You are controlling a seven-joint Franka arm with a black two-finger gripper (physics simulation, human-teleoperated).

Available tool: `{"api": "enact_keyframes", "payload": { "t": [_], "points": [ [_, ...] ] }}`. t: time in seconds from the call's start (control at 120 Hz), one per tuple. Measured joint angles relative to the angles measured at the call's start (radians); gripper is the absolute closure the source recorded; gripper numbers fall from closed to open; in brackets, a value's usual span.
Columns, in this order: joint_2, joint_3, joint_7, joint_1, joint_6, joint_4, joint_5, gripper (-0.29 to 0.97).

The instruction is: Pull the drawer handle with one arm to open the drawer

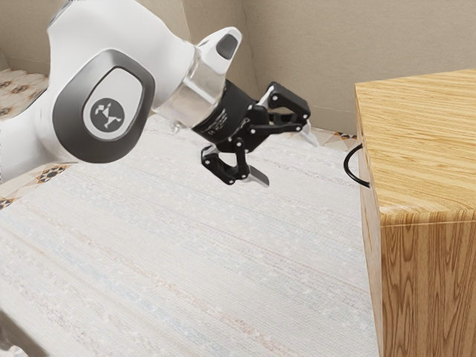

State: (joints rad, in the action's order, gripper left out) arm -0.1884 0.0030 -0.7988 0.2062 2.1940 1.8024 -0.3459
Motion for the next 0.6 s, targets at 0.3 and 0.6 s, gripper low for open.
{"api": "enact_keyframes", "payload": {
  "t": [0.3, 0.6],
  "points": [
    [-0.003, 0.013, 0.003, 0.019, -0.012, 0.009, -0.057, 0.0],
    [-0.002, 0.019, 0.038, 0.029, -0.051, 0.001, -0.081, 0.0]
  ]
}}
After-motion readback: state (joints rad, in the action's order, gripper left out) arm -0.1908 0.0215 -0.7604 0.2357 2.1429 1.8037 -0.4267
